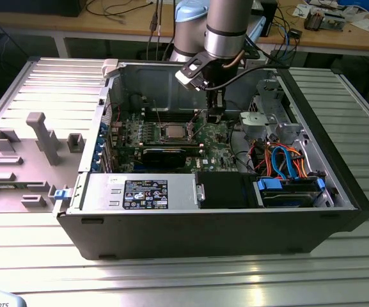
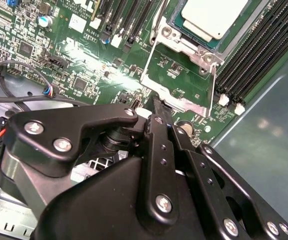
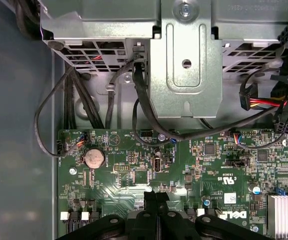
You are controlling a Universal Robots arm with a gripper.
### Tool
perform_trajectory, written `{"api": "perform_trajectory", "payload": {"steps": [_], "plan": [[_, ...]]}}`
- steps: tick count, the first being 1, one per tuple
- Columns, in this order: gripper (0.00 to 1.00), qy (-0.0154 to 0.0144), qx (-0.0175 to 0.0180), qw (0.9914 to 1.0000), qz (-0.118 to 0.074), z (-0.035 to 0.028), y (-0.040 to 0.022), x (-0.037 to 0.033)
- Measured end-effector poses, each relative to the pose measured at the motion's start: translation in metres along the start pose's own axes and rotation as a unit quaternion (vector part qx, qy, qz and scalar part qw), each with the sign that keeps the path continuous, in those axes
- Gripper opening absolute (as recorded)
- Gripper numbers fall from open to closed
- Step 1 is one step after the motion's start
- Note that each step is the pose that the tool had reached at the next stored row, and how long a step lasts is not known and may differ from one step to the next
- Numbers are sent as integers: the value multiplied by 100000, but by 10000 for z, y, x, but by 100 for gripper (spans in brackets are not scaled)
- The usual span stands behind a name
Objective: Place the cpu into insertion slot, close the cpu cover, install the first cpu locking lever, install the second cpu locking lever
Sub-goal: 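Close the cpu cover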
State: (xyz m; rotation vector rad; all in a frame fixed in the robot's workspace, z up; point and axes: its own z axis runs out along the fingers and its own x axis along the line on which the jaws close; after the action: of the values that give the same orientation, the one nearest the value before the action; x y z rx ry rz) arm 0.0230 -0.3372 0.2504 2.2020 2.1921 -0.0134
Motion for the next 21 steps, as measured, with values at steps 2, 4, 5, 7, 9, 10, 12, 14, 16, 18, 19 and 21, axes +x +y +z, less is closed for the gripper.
{"api": "perform_trajectory", "payload": {"steps": [2, 4, 5, 7, 9, 10, 12, 14, 16, 18, 19, 21], "plan": [[11, 0, 2, 100000, -8, 0, -4, 0], [11, -2, -1, 100000, -17, 0, -8, 0], [11, -1, 2, 100000, -18, 0, -8, 0], [11, -1, 0, 100000, -11, 0, -13, 0], [11, 0, 3, 100000, -11, 0, -18, 0], [11, -3, 2, 100000, -14, -1, -19, 0], [11, 0, 1, 100000, -11, 0, -28, 0], [11, -1, 1, 100000, -11, -1, -29, 0], [11, -1, 2, 100000, 1, -1, -35, 0], [11, 3, 1, 100000, -12, -1, -51, 0], [11, -1, 2, 100000, -11, -1, -57, 0], [11, 2, 4, 100000, -10, -1, -63, 0]]}}
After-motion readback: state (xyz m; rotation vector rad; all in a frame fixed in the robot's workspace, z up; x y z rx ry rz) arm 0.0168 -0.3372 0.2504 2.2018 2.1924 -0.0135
